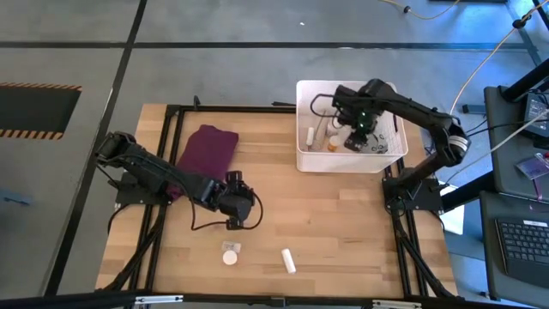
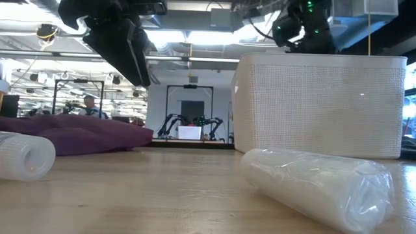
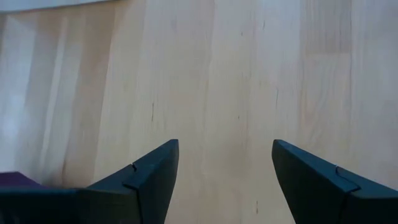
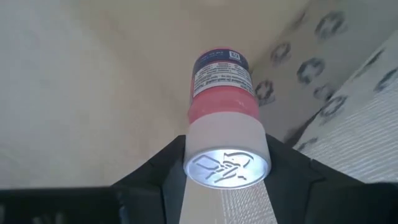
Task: Pick & place medical supplies in basket/bin
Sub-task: Put the pink pill bottle into the white bin
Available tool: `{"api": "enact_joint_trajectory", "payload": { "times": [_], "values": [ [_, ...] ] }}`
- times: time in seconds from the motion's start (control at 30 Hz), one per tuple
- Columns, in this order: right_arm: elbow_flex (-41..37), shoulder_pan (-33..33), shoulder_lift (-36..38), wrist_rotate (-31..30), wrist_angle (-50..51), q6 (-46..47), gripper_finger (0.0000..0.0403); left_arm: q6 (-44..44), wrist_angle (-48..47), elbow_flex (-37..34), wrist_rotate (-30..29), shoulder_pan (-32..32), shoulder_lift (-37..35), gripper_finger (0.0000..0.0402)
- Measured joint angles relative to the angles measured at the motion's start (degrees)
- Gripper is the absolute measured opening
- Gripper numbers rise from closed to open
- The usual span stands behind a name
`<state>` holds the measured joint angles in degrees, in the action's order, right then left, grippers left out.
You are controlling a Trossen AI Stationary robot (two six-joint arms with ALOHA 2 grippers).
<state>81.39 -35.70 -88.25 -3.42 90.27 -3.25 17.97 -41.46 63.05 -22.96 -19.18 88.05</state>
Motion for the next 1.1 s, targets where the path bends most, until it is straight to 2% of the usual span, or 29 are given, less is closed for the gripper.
{"api": "enact_joint_trajectory", "payload": {
  "times": [0.2, 0.6, 1.1],
  "values": [
    [-5.64, -0.13, 0.19, 0.37, -0.44, 1.36, 0.0172, -0.67, 1.48, 0.00, -0.04, 1.30, 0.02, 0.0251],
    [-6.30, -0.15, -0.94, 1.80, -6.13, 1.48, 0.0172, -1.10, 1.44, 0.00, 0.05, 2.88, 0.02, 0.0251],
    [-6.49, 0.09, -10.13, 2.85, -7.32, 0.47, 0.0172, -1.81, 1.40, 0.00, 0.11, 2.84, 0.02, 0.0251]
  ]
}}
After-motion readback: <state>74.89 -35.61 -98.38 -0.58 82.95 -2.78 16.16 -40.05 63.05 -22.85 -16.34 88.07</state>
